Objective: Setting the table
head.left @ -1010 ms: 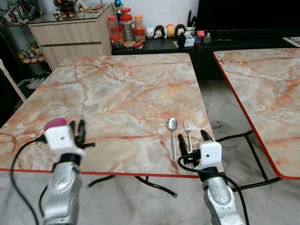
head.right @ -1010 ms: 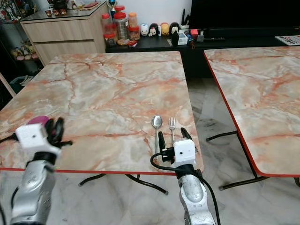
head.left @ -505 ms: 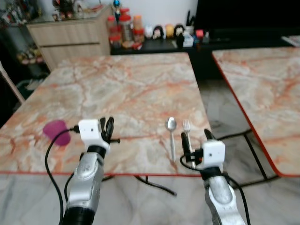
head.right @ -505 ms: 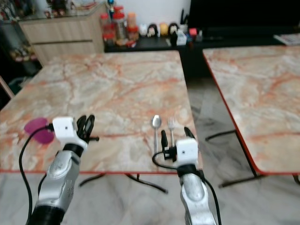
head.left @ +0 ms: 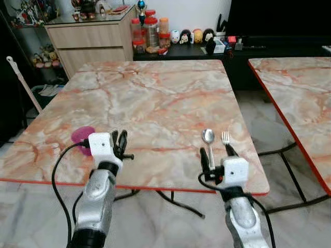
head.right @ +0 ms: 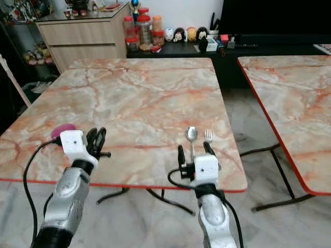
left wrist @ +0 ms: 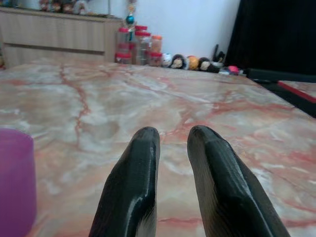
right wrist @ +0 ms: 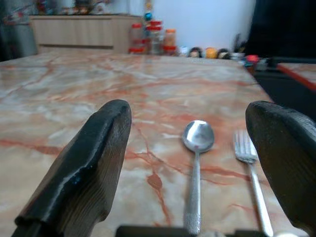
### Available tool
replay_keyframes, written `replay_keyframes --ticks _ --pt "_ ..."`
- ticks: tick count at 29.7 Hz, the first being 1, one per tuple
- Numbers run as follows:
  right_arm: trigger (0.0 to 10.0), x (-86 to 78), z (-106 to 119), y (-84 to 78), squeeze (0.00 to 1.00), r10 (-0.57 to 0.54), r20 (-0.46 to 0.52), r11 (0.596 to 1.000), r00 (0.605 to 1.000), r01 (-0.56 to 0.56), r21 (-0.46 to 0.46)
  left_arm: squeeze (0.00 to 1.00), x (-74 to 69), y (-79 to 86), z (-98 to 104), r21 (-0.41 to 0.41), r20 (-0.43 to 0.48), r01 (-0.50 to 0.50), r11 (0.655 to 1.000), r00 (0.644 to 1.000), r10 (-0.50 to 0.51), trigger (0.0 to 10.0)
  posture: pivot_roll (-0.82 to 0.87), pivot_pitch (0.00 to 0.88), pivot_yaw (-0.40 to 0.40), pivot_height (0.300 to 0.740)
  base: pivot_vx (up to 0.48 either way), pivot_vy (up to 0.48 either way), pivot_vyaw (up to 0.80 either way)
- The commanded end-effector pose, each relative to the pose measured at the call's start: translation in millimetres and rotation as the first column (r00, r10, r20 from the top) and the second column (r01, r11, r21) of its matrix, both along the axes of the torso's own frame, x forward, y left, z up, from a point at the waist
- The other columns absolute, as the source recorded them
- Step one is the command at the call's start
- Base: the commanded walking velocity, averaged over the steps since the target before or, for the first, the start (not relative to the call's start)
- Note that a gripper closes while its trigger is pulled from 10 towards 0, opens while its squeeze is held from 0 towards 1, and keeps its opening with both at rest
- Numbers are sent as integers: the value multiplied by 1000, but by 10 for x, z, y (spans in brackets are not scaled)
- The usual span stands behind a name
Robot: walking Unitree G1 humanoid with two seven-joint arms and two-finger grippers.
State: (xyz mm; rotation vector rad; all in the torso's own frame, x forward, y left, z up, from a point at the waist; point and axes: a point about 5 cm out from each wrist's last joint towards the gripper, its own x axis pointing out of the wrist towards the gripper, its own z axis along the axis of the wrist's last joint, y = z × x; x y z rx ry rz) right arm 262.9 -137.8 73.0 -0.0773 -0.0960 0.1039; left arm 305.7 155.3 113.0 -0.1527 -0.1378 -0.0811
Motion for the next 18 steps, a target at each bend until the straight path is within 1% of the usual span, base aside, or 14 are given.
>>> replay_keyframes --ticks 1,18 --pt "10000 15 43 -24 0 -17 18 1000 1000 17 10 0 14 -23 13 19 8 12 1000 1000 -12 10000 16 0 83 728 0 0 -763" --pt "10000 19 52 -44 0 -29 24 1000 999 29 4 0 33 -41 83 32 33 24 999 999 -25 10000 16 0 91 728 0 0 0"
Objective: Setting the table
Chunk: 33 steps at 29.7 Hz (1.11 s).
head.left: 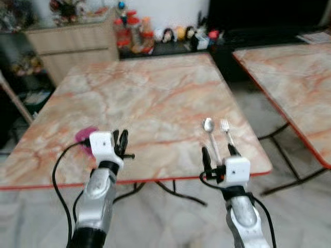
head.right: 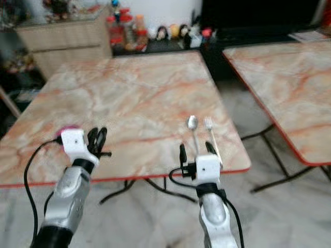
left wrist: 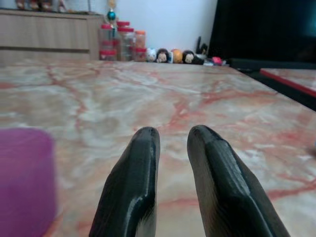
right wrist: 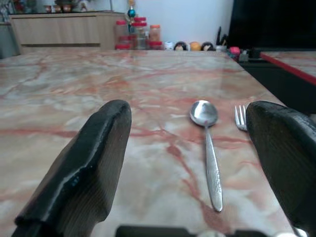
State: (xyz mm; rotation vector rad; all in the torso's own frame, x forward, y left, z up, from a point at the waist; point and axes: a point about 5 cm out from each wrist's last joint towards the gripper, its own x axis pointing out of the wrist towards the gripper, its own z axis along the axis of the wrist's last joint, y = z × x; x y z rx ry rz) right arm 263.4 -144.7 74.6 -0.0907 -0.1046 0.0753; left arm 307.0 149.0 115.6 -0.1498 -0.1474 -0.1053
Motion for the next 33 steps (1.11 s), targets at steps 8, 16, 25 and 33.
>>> replay_keyframes --ticks 8,16,25,33 --pt "10000 12 15 9 0 -15 -4 999 1000 15 28 0 30 10 91 30 31 6 1000 999 -7 10000 15 0 96 728 0 0 -246" --pt "10000 0 26 20 0 -8 10 1000 1000 8 20 0 25 8 104 35 38 7 999 999 -9 10000 17 0 97 728 0 0 -195" --pt "10000 21 35 1 0 -15 9 999 1000 14 31 0 32 1 127 35 48 7 999 999 -9 10000 19 0 97 728 0 0 -356" --pt "10000 16 39 16 0 -8 18 1000 1000 8 21 0 38 -1 137 34 53 11 999 999 -12 10000 17 0 98 728 0 0 0"
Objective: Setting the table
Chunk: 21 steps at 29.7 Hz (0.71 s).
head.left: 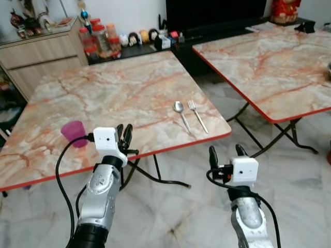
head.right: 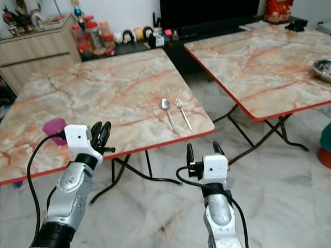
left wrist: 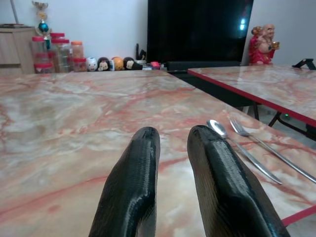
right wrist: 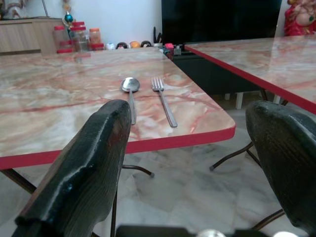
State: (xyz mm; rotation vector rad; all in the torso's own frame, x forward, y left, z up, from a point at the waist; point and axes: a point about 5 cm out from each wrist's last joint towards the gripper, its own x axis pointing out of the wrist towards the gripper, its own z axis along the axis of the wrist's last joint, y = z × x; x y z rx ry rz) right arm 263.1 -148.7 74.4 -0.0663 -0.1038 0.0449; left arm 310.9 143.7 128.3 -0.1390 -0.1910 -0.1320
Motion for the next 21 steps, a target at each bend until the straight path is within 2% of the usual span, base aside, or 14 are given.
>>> replay_keyframes --ticks 1,4,10,14,19,21 --pt "10000 18 46 61 0 28 23 999 999 -27 -17 0 -1 49 13 23 8 -11 1000 1000 11 10000 17 0 98 728 0 0 0" --pt "10000 12 58 91 0 53 36 998 998 -51 -41 0 3 48 18 23 9 -9 1000 1000 8 10000 18 0 101 728 0 0 0" --pt "10000 2 51 101 0 54 32 998 998 -53 -29 0 3 46 18 21 10 -8 1000 1000 8 10000 17 0 101 728 0 0 649" --pt "10000 -3 39 91 0 44 24 999 999 -44 3 0 5 42 17 20 9 -7 1000 1000 6 10000 17 0 101 728 0 0 0" --pt "10000 -3 43 84 0 44 27 999 999 -43 -8 0 7 39 17 20 9 -6 1000 1000 6 10000 14 0 100 728 0 0 0" --pt "10000 -16 51 67 0 47 34 998 998 -46 -45 0 13 29 21 17 12 -4 1000 1000 4 10000 13 0 99 728 0 0 0"
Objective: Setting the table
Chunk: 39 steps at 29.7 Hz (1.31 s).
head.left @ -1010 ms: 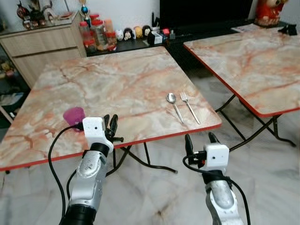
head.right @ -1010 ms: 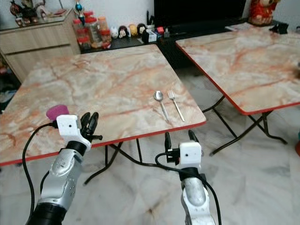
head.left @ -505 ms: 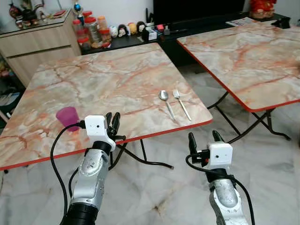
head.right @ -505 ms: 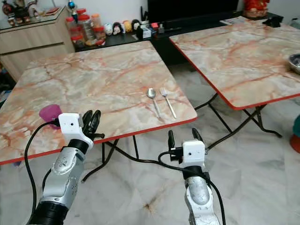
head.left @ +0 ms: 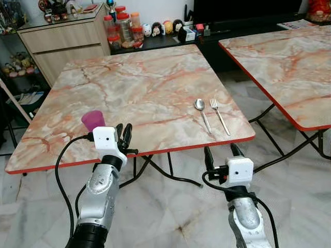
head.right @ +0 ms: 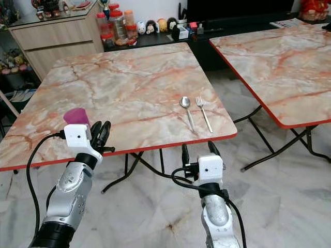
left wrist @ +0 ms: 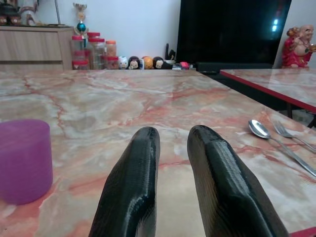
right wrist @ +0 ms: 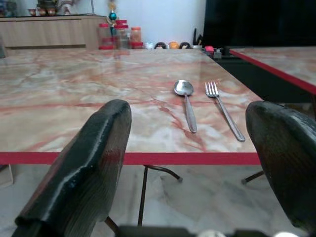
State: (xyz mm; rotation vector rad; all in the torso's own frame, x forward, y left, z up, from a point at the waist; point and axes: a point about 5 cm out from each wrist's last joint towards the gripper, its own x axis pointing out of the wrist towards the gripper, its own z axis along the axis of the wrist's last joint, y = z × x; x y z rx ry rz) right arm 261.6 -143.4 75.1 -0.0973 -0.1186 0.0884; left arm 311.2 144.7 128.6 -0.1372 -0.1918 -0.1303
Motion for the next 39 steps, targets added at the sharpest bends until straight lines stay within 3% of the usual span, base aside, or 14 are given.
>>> replay_keyframes --ticks 1,4,7,21,25,29,39 --pt "10000 -2 44 14 0 4 21 1000 1000 -4 -11 0 11 18 18 15 11 -3 1000 1000 2 10000 13 0 99 728 0 0 0" --pt "10000 -9 59 15 0 12 35 1000 999 -11 -28 0 16 11 17 13 11 -1 1000 1000 1 10000 7 0 98 728 0 0 785" --pt "10000 -2 46 1 0 -9 21 999 1000 8 31 0 21 8 18 13 12 -2 1000 1000 2 10000 7 0 98 728 247 0 267" --pt "10000 -9 66 19 0 13 36 1000 999 -13 -5 0 20 10 21 11 14 -7 1000 1000 7 10000 8 0 97 728 266 0 0" --pt "10000 -15 65 26 0 13 36 1000 999 -13 -4 0 18 10 20 11 14 -6 1000 1000 6 10000 7 0 100 728 274 0 709" --pt "10000 -14 49 8 0 -6 21 999 1000 5 46 0 16 15 20 13 15 -5 1000 1000 5 10000 8 0 101 728 273 0 198" --pt "10000 -27 49 24 0 8 26 1000 1000 -8 11 0 17 13 26 14 18 -4 1000 1000 4 10000 8 0 103 728 278 0 0"
